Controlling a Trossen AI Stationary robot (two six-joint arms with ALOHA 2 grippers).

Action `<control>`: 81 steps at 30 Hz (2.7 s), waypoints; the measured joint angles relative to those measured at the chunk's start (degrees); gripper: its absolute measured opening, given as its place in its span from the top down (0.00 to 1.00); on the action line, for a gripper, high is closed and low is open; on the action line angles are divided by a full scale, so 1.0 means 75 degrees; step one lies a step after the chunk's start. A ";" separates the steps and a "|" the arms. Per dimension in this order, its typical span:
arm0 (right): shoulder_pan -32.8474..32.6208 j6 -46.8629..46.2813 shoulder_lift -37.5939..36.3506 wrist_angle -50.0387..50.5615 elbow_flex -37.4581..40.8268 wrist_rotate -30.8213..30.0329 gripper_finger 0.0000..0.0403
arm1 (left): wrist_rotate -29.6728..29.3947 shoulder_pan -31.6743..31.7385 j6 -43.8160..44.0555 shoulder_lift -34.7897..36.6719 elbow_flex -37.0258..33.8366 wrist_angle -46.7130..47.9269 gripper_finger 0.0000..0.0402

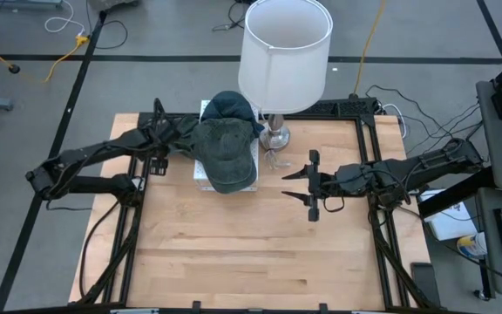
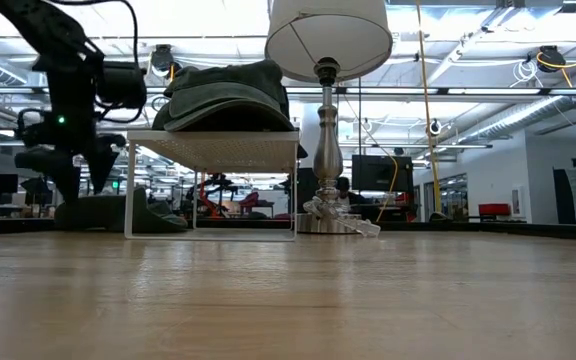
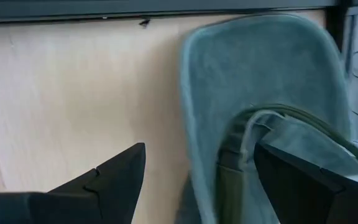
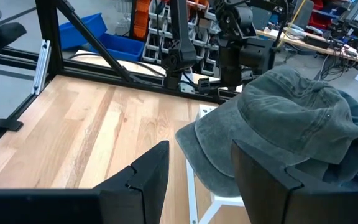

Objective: Pick & Place hat
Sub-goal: Stack the gray cap on the gray caps on the shelf

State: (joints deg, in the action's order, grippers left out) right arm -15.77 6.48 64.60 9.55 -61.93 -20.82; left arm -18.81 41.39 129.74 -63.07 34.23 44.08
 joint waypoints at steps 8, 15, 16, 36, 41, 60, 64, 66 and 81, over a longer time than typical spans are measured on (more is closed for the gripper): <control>0.0000 0.0000 0.0000 -0.0025 0.0000 -0.0006 0.59 | -0.0069 0.0314 -0.0077 0.0000 -0.0969 -0.1283 0.30; 0.0000 0.0008 0.0000 -0.0217 0.0000 -0.0014 0.59 | 0.0244 0.0338 0.0132 0.0000 -0.1482 -0.2477 0.53; 0.0000 0.0009 0.0000 -0.0215 0.0000 -0.0015 0.59 | 0.0248 0.0338 0.0136 0.0000 -0.1482 -0.2482 0.57; -0.0009 0.0029 0.0000 -0.0211 0.0000 0.0003 0.59 | -0.2784 0.0274 -0.0451 0.1802 -0.1479 -0.4788 0.97; -0.0009 0.0032 0.0000 -0.0211 0.0000 0.0006 0.59 | -0.3937 0.0280 -0.2052 0.2407 -0.1479 -0.6059 0.98; -0.0009 0.0307 0.0000 -0.0518 0.0000 0.0014 0.59 | 0.0261 -0.0640 -1.3209 0.2713 -0.0803 -1.4085 0.98; -0.0009 0.0421 0.0000 -0.1671 0.0000 0.0011 0.59 | 0.1517 -0.1273 -1.4674 0.2706 -0.0059 -1.3239 0.98; -0.0009 0.0419 0.0000 -0.2283 0.0000 0.0009 0.59 | 0.2024 -0.1591 -1.5411 0.2707 0.0386 -1.2867 0.98; 0.0000 -0.6656 -0.0015 -0.4861 0.0000 0.0708 0.54 | 0.2387 -0.5273 -2.1263 0.2424 0.3117 -0.9838 0.98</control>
State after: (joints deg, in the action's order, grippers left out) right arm -15.77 -43.44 64.49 -26.90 -61.93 -15.51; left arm -0.91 1.84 -29.74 -44.89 57.60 -29.70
